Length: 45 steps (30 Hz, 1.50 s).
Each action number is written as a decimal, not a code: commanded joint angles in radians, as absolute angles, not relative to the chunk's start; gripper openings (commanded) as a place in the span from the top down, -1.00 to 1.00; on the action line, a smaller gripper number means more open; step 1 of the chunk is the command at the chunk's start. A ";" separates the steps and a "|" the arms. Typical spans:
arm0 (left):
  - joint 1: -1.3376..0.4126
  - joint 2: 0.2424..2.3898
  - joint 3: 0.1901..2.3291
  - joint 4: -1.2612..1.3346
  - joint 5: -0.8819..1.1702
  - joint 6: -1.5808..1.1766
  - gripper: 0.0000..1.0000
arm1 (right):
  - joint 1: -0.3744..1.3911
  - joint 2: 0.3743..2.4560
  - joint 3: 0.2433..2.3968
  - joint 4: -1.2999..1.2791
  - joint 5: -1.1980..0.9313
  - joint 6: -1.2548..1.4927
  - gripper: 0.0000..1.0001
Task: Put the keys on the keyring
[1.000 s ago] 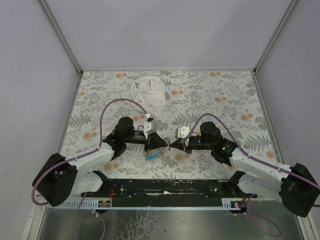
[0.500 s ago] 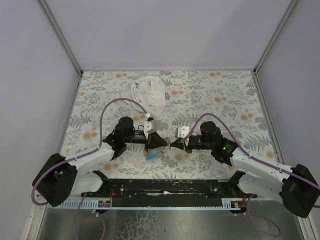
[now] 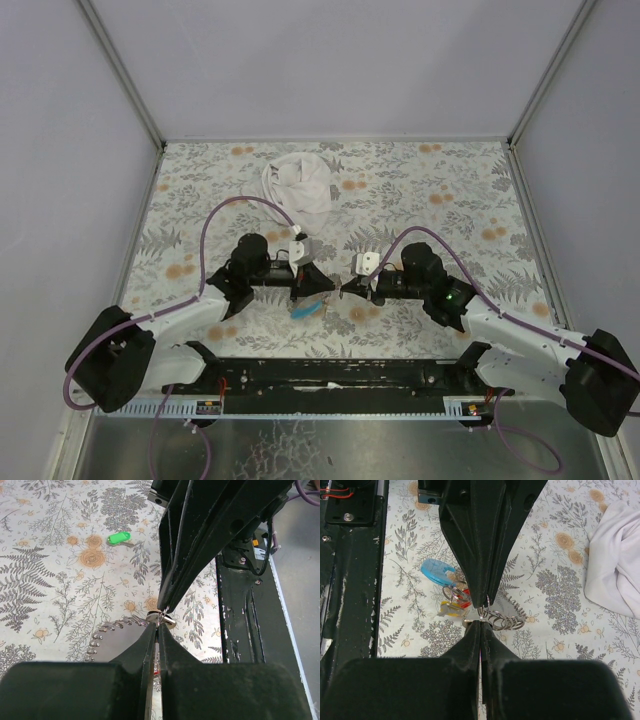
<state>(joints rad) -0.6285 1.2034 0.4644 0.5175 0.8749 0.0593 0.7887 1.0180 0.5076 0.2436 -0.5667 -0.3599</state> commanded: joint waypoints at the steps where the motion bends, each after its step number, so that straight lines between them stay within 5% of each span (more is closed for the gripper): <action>1: -0.634 1.212 0.490 0.537 0.864 0.046 1.00 | 0.785 1.008 0.554 0.293 -0.572 -0.378 1.00; 32: -0.632 1.163 0.333 0.978 0.564 -0.396 1.00 | 0.793 1.064 0.559 0.270 -0.531 -0.410 1.00; 38: -0.635 1.194 0.325 1.030 0.606 -0.407 1.00 | 0.792 1.042 0.528 0.333 -0.512 -0.390 0.68; 45: -0.637 1.211 0.334 1.031 0.645 -0.394 1.00 | 0.793 1.028 0.504 0.394 -0.478 -0.375 0.55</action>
